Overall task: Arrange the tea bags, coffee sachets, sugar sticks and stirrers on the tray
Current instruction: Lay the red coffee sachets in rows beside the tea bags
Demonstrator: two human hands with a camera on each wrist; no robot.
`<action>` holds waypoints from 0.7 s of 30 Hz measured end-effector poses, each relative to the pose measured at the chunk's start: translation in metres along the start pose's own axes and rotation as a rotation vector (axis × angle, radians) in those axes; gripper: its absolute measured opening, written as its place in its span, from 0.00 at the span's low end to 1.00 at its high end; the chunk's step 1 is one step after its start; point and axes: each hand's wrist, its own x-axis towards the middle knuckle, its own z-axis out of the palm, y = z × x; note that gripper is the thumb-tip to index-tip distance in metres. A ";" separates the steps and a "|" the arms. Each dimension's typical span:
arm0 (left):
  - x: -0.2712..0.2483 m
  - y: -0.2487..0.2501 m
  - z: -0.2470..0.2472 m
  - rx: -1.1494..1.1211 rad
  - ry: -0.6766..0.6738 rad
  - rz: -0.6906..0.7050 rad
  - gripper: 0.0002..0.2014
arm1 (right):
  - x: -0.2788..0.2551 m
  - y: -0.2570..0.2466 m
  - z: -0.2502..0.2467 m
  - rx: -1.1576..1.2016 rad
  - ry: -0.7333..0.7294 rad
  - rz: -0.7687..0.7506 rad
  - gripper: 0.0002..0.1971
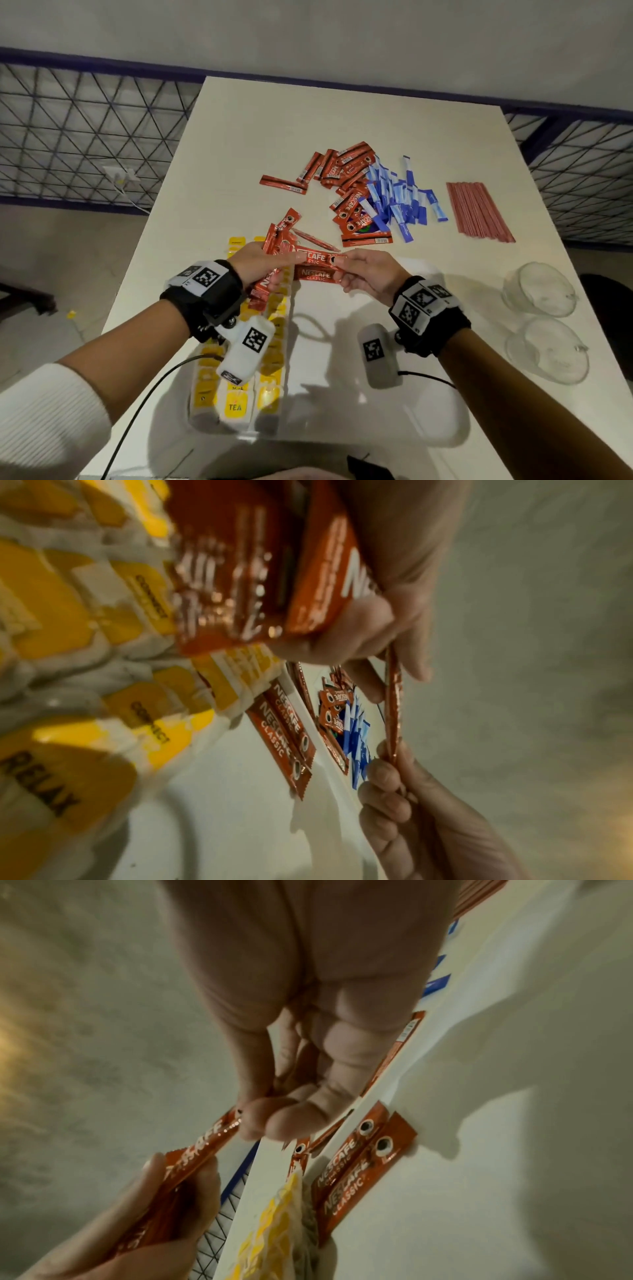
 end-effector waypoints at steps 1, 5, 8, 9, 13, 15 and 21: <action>-0.001 0.002 0.000 0.021 -0.006 -0.002 0.15 | 0.001 0.002 0.000 0.013 0.017 0.000 0.06; 0.001 0.004 0.000 0.127 0.041 0.000 0.21 | 0.000 0.011 0.000 0.068 0.035 -0.032 0.03; -0.001 0.005 0.000 0.162 0.047 -0.015 0.20 | 0.000 0.016 -0.003 0.099 0.040 -0.039 0.02; -0.001 0.005 -0.002 0.147 0.051 -0.015 0.18 | 0.000 0.018 -0.006 0.087 0.057 -0.031 0.01; -0.002 0.008 -0.014 0.179 0.061 -0.014 0.14 | -0.002 0.024 -0.016 0.024 0.111 0.020 0.02; -0.001 0.009 -0.021 0.182 0.040 -0.012 0.14 | -0.006 0.028 -0.017 -0.008 0.114 0.046 0.03; 0.001 0.012 -0.024 0.243 -0.011 0.012 0.12 | -0.007 0.039 -0.006 -0.054 0.210 0.165 0.11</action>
